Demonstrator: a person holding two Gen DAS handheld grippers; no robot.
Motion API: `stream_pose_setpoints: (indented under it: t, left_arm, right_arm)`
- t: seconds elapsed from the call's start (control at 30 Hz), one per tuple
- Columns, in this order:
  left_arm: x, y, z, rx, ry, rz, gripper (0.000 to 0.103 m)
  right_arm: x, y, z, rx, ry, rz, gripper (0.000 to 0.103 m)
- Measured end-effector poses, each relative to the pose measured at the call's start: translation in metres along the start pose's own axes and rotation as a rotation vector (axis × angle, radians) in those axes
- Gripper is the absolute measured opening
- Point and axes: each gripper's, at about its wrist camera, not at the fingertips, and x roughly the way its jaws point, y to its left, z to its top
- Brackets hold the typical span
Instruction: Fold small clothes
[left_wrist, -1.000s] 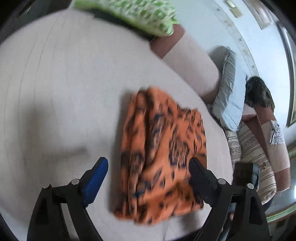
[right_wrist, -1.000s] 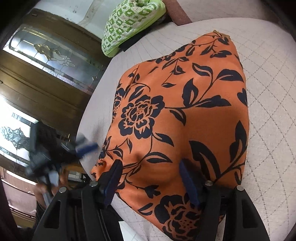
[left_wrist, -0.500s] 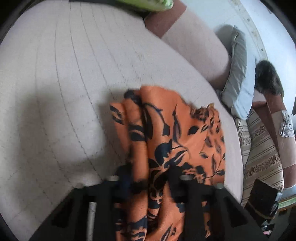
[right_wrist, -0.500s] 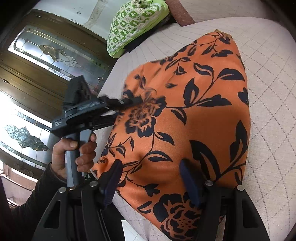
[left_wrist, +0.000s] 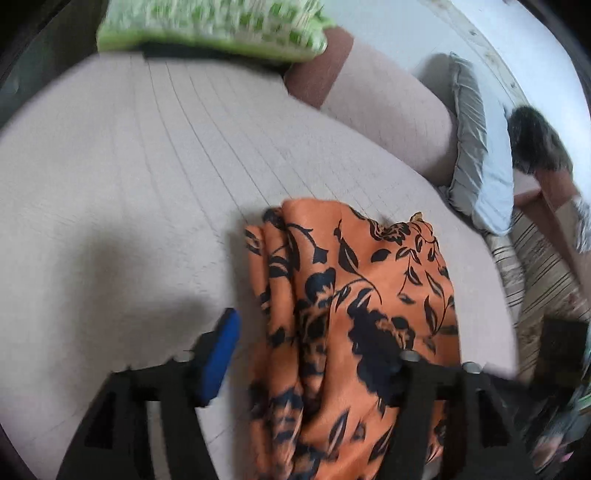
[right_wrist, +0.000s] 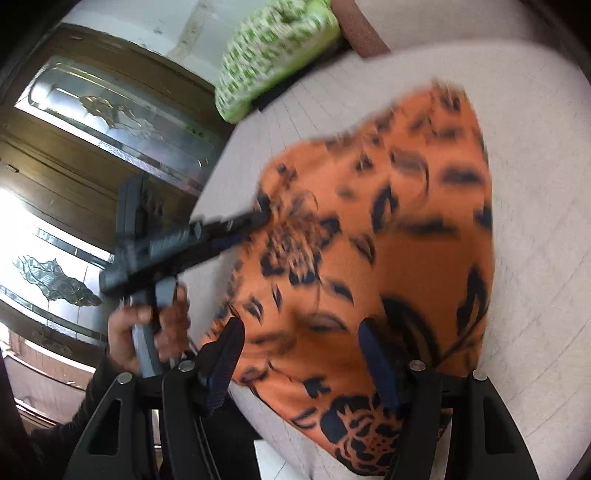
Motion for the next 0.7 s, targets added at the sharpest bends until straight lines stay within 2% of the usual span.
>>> stream_pose_setpoints:
  t: [0.13,0.2,0.23,0.27,0.33,0.4,0.53,0.57,0.7]
  left_arm:
    - [-0.031,-0.011,-0.026,0.114,-0.029,0.043,0.067]
    - [-0.016,-0.009,-0.040,0.145,0.042,0.116,0.067]
    - [-0.004,-0.008,-0.047,0.151,0.083,0.158,0.068]
    - [0.006,-0.005,-0.051,0.142,0.109,0.162,0.068]
    - [0.003,0.001,-0.052,0.080,0.091,0.146,0.070]
    - [-0.003,-0.001,-0.051,0.082,0.067,0.159,0.070]
    - [-0.005,-0.010,-0.054,0.111,0.053,0.198,0.070]
    - [-0.004,-0.011,-0.054,0.110,0.053,0.203,0.070]
    - [-0.004,-0.014,-0.056,0.114,0.046,0.225,0.070]
  right_arm:
    - [-0.010,-0.002,0.034,0.023,-0.052,-0.022,0.068]
    - [-0.003,-0.009,0.051,0.029,-0.054,-0.025,0.069]
    - [0.006,-0.019,0.059,0.045,-0.052,-0.046,0.070]
    - [0.015,-0.030,0.062,0.082,-0.038,-0.061,0.070]
    - [0.037,-0.059,0.062,0.209,0.008,-0.042,0.070]
    - [0.024,-0.049,0.065,0.218,-0.022,-0.047,0.070]
    - [-0.007,-0.008,0.053,0.080,-0.066,-0.040,0.070]
    - [-0.015,0.002,0.042,0.056,-0.073,-0.076,0.070]
    - [-0.018,0.012,0.009,0.024,-0.060,-0.114,0.076]
